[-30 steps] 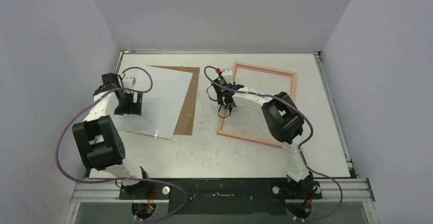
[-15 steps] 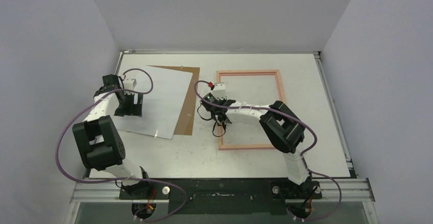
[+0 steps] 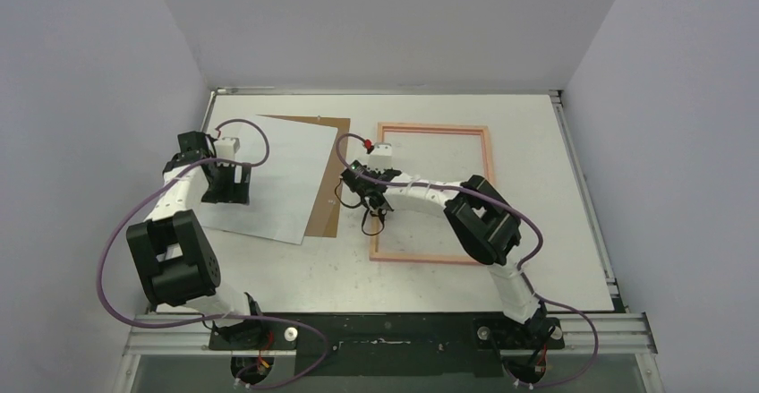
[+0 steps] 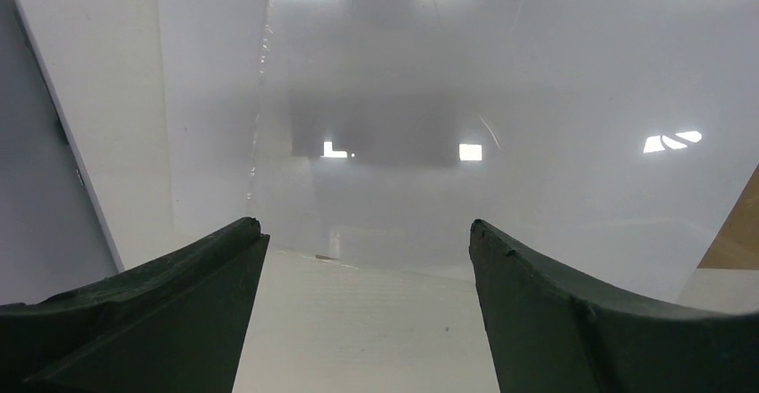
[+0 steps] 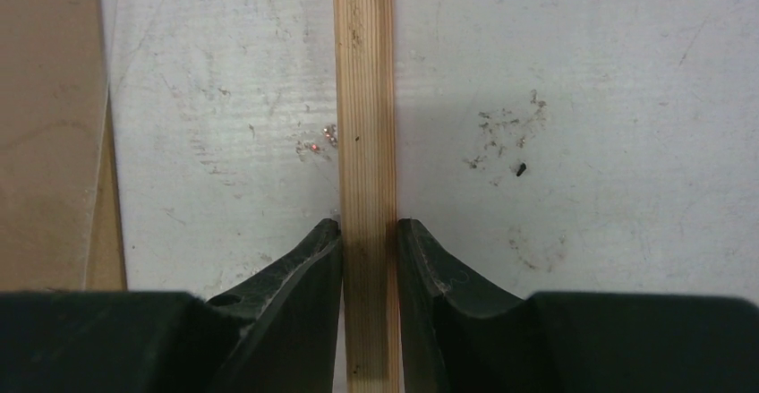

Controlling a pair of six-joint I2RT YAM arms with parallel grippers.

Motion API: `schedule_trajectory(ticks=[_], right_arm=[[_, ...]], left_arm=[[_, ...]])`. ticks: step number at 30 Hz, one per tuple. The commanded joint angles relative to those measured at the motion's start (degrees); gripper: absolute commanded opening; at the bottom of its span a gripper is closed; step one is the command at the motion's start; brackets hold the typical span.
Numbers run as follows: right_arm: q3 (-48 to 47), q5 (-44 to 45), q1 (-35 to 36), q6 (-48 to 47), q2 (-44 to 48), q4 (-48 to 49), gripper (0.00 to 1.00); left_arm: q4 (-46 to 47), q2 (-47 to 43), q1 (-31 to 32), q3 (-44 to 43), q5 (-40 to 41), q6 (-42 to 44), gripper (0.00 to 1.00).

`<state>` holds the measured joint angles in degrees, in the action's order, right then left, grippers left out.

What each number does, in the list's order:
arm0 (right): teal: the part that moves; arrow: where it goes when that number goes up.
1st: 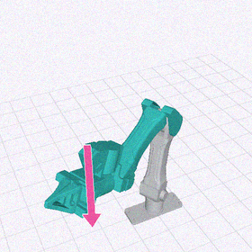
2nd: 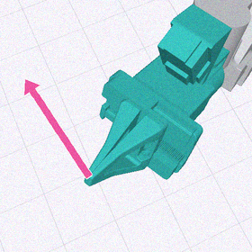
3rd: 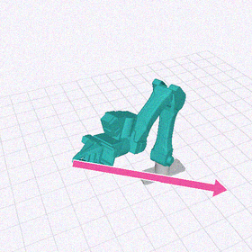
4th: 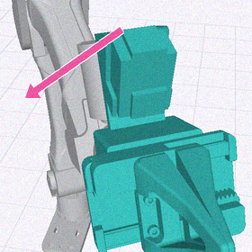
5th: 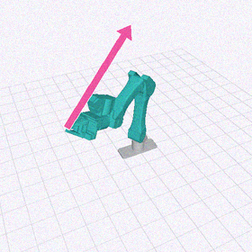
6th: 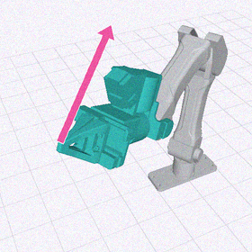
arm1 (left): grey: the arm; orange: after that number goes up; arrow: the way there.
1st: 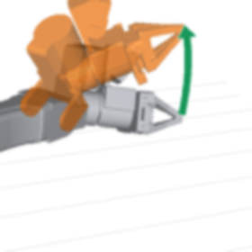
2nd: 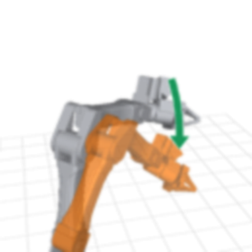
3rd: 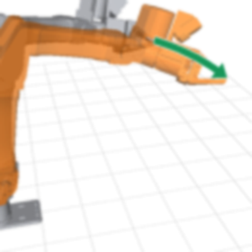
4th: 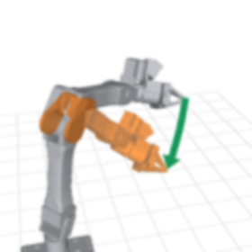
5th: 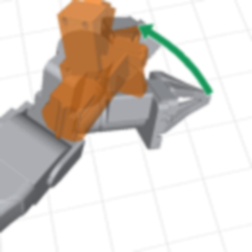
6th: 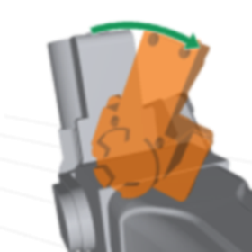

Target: Put the photo into the frame

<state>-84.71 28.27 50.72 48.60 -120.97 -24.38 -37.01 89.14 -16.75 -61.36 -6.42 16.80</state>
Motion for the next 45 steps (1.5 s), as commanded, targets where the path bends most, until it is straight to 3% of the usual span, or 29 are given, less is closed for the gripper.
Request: schedule_trajectory(ticks=[1, 3, 9, 13, 17, 21, 23, 25, 29, 45], right_arm=[[-4.1, 0.8, -0.2, 5.0, -2.7, -0.1, 0.2], [-5.6, 0.8, -0.6, 4.4, -3.5, -0.7, 0.26], [-5.1, 0.3, -1.8, 0.4, 1.9, -1.2, 0.68], [-4.7, -7.0, -4.5, -2.6, 6.6, 3.0, 0.82], [-13.7, -15.1, -5.7, -6.7, 3.0, 3.4, 0.91], [-23.8, -21.3, -6.6, -8.2, -3.8, 1.4, 0.95], [-27.7, -23.7, -7.6, -8.2, -7.0, 0.8, 0.98], [-29.4, -25.8, -8.7, -7.6, -9.2, 2.0, 1.0], [-32.3, -27.8, -10.6, -6.1, -13.2, 2.9, 0.94], [-35.2, -31.1, -12.7, -2.7, -21.3, 6.9, 0.93]], left_arm=[[1.7, -2.2, -0.4, 0.4, -1.6, 0.9, 0.83], [1.5, -1.8, -0.3, 0.5, -1.6, 1.2, 0.83], [1.3, -1.2, -0.5, 0.0, -1.4, 3.2, 0.83], [1.4, 1.3, -0.7, -3.2, 0.8, 3.9, 0.83], [1.3, 4.6, -1.3, -8.6, 2.4, 2.7, 0.83], [2.4, 9.0, -1.9, -14.2, 5.1, 1.6, 0.8], [1.1, 12.5, -2.3, -18.8, 4.4, 1.3, 0.66], [-1.0, 15.8, -2.3, -22.8, 3.8, 0.9, 0.62], [-0.4, 20.2, -2.0, -26.2, 4.5, 0.6, 0.61], [6.9, 27.2, -0.5, -26.2, 14.4, -2.0, 0.6]])
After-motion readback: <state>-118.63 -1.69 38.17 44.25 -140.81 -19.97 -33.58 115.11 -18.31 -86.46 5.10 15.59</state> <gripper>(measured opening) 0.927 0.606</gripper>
